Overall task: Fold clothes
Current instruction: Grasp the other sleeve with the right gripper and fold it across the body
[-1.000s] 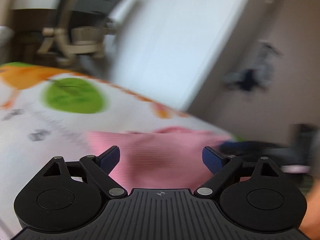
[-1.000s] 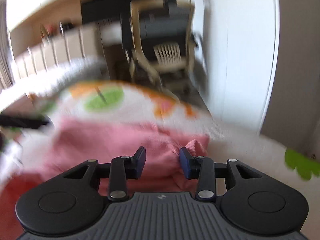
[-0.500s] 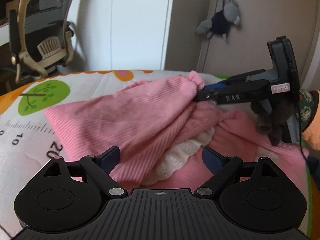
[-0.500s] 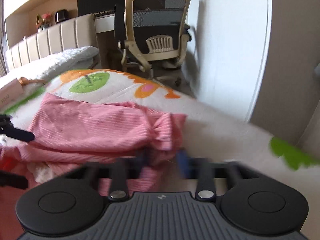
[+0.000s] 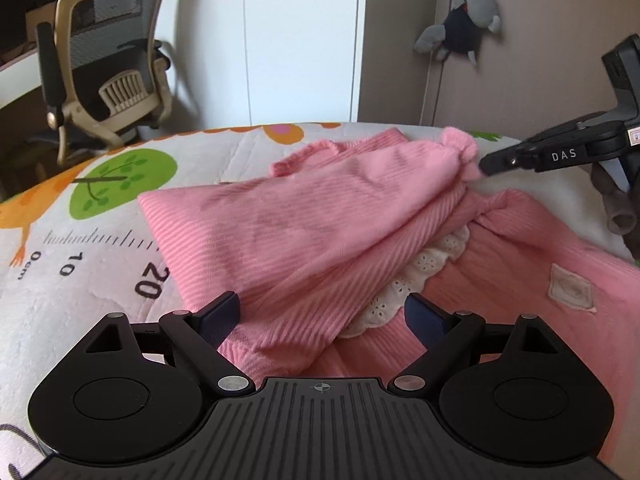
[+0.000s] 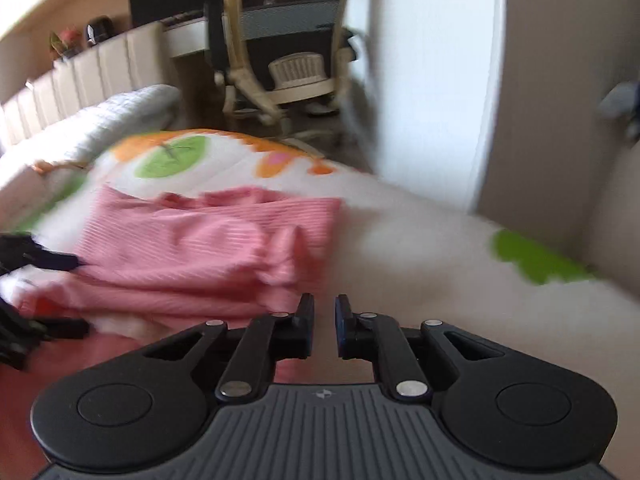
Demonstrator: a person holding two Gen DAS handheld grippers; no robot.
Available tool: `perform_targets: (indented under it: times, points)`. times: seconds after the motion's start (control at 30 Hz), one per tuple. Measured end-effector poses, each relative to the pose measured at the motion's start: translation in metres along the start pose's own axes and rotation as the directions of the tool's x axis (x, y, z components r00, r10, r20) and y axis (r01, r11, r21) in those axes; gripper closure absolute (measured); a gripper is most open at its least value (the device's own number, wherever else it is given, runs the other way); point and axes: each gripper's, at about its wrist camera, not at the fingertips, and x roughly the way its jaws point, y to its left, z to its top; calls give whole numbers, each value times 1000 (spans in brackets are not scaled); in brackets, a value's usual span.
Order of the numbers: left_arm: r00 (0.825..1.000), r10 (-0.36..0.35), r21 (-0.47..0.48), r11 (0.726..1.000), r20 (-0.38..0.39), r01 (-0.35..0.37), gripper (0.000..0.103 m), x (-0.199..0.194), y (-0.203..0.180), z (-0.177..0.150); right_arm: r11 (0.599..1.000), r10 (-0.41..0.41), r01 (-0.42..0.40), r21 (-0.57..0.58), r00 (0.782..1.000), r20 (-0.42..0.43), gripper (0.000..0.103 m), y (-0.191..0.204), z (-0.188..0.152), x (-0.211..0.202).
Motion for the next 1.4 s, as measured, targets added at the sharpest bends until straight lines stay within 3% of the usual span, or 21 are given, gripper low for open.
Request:
perform_targets:
  times: [0.13, 0.23, 0.43, 0.53, 0.6, 0.67, 0.8, 0.83, 0.87, 0.9, 1.1, 1.23, 1.3, 1.4]
  points:
    - [1000, 1, -2, 1000, -8, -1, 10, 2, 1, 0, 999, 6, -5, -51, 1000, 13, 89, 12, 4, 16]
    - [1000, 1, -5, 1000, -13, -1, 10, 3, 3, -1, 996, 16, -14, -91, 1000, 18, 76, 22, 7, 31]
    - [1000, 9, -24, 1000, -27, -10, 9, -3, 10, -3, 986, 30, -25, -166, 999, 27, 75, 40, 13, 58]
    - [999, -43, -114, 993, 2, 43, 9, -16, 27, 5, 984, 26, -18, -177, 999, 46, 73, 41, 17, 59]
    - [998, -65, -196, 978, 28, 69, 8, -18, 42, 11, 983, 40, -24, -180, 996, 85, 57, 39, 24, 46]
    - [995, -83, -276, 956, 55, 95, 8, -21, 58, 18, 985, 24, -5, -171, 994, 108, 49, 32, 26, 38]
    - [999, -28, -362, 932, 28, 36, 8, 1, 77, 22, 996, 49, -43, -74, 995, 84, 52, 13, 21, 34]
    - [1000, -18, -372, 928, 14, 22, 8, 7, 79, 23, 996, 69, -66, -53, 995, 71, 59, 10, 18, 35]
    - [1000, -9, -382, 924, 1, 8, 8, 13, 82, 23, 996, 89, -88, -31, 994, 58, 87, 7, 15, 36]
    - [1000, 2, -385, 923, -8, -4, 8, 17, 84, 24, 994, 109, -109, -9, 993, 46, 95, 5, 11, 37]
    - [997, 64, -375, 924, -34, -72, 9, 26, 92, 26, 986, 130, -109, -126, 976, 173, 98, 35, 50, 15]
    - [992, 102, -334, 935, -74, -121, 7, 30, 98, 25, 984, 38, -24, -174, 996, 76, 98, 33, 47, 50]
    - [992, 92, -329, 937, -83, -115, 7, 32, 101, 25, 984, 0, 4, -179, 1000, 21, 89, 27, 36, 67]
    - [993, 99, -325, 939, -70, -117, 7, 27, 105, 31, 986, -9, 13, -166, 1000, 27, 80, 18, 32, 64]
